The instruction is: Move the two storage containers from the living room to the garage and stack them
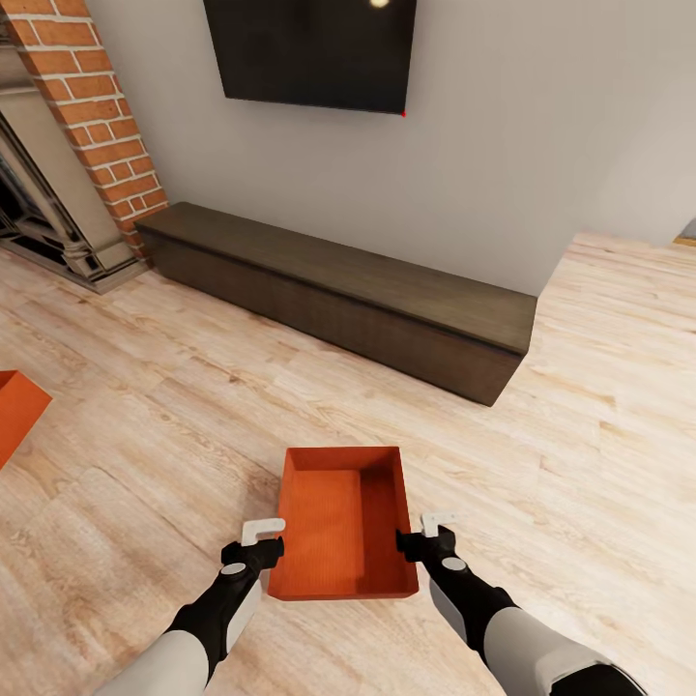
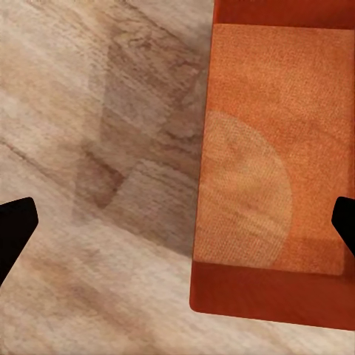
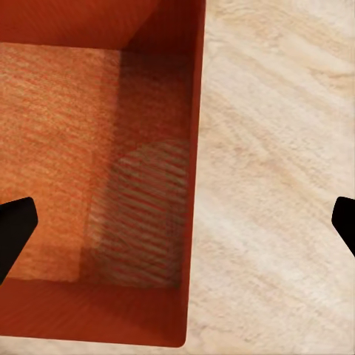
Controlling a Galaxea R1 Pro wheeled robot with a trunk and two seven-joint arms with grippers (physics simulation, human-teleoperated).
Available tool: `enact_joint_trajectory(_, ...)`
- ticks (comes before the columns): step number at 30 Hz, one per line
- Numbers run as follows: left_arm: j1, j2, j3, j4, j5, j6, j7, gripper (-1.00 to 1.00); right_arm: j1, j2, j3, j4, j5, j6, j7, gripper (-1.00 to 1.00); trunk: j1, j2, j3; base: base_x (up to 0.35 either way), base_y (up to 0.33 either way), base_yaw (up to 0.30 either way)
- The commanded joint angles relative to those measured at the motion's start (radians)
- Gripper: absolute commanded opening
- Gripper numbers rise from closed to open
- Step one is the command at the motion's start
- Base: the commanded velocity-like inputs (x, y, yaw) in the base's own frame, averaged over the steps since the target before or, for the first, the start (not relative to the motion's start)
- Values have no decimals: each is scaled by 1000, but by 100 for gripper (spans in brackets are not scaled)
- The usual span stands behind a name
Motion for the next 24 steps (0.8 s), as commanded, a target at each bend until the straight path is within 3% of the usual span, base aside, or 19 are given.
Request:
enact_joint_trajectory(1, 0, -1, 5, -1, -2, 3, 1, 100, -1, -1, 8, 1, -10, -4, -5, 100, 0, 0, -1, 0, 0, 0)
enact_joint_trajectory(16, 0, 0, 5, -3, -2, 3, 1, 100, -1, 1, 6, 1, -10, -8, -5, 100, 0, 0, -1, 0, 0, 0)
enact_joint_trajectory(24, 0, 0, 5, -5, -2, 3, -1, 100, -1, 3, 6, 1, -11, -9, -5, 100, 31, -56, -26, 0, 0, 0)
